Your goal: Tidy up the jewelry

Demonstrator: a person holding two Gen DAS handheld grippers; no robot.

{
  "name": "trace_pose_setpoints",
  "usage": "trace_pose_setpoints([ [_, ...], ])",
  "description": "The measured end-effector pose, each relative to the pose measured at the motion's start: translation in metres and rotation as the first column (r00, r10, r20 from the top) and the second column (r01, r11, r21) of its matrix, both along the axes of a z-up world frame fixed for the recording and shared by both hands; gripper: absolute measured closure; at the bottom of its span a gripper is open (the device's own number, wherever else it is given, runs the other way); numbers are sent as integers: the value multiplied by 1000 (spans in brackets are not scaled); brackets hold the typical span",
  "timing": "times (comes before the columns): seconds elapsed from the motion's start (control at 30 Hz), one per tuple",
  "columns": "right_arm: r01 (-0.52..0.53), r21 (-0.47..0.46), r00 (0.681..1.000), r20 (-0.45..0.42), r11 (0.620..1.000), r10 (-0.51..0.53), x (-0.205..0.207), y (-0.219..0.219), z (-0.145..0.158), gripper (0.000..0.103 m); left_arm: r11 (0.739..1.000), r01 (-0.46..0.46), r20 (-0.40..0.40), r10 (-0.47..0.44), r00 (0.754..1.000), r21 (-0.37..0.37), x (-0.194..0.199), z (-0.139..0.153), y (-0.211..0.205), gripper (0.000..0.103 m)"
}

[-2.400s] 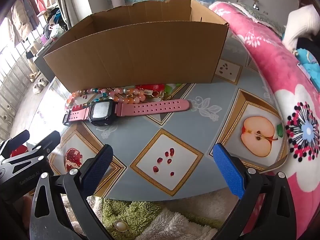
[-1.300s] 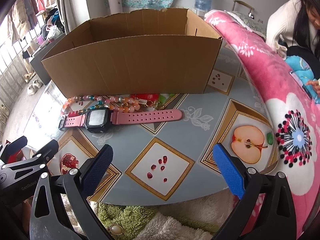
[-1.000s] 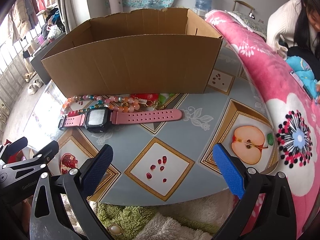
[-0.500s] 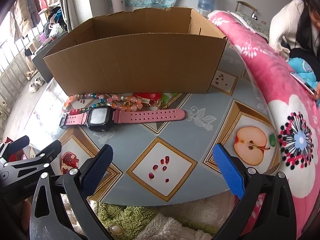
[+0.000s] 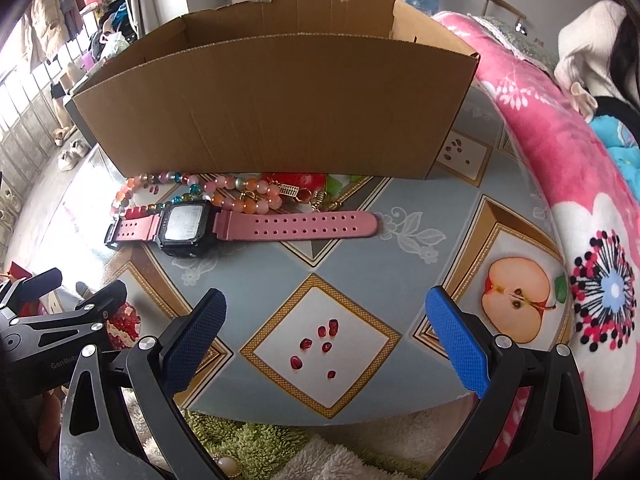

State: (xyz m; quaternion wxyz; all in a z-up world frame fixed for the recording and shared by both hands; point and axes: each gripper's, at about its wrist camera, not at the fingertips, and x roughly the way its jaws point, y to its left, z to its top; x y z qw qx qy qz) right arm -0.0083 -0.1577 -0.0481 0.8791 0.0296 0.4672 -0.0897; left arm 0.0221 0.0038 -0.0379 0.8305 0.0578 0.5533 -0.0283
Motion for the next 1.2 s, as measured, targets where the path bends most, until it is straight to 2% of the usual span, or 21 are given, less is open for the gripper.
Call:
trace_pose_setpoints([
  [0.17,-29,-13,999,-34,999,29,11,-4,-17,7,1000,22,8,-22,1000,-10,7,-2,3,5],
  [0.27,-55,-15,997,-52,998,54,15,-5,-25,7,998,38,6,-38,999,-42,10,-4,8,4],
  [0.33,-61,5,997,-44,998,61,15,-8,-27,7,997,69,10,-69,998,-44,12,-5,9,4],
  [0.5,-98,3,995,-2,995,98,10,-15,-31,7,992,112,44,-110,993,-51,19,-9,10,4],
  [0.63,-194,13,981,5,981,194,8,-23,-30,7,991,123,89,-117,989,-58,11,-10,12,4],
  [0.73,-236,61,968,105,970,229,3,-32,-12,7,987,150,101,-143,984,-64,8,-9,13,4],
  [0.8,-316,112,940,170,942,295,6,-34,3,7,983,171,116,-163,980,-70,4,-10,14,4],
  [0.87,-402,130,908,181,906,377,16,-28,9,8,979,190,131,-179,975,-75,3,-10,16,4],
  [0.9,-445,132,888,187,886,419,21,-24,11,9,977,197,138,-185,973,-78,2,-10,17,4],
  [0.93,-483,127,869,189,866,457,25,-18,13,16,975,205,144,-192,971,-81,0,-10,18,4],
  [1.0,-568,117,818,186,815,544,32,-7,15,19,972,221,156,-206,966,-84,-1,-11,20,4],
  [1.03,-605,114,792,181,788,583,32,-3,14,24,970,229,163,-213,963,-85,-3,-11,21,4],
  [1.07,-633,106,771,168,767,614,36,3,13,28,968,234,170,-218,961,-86,-5,-12,23,4],
  [1.2,-720,51,694,95,692,714,54,32,9,35,965,246,190,-227,955,-87,-11,-12,25,4],
])
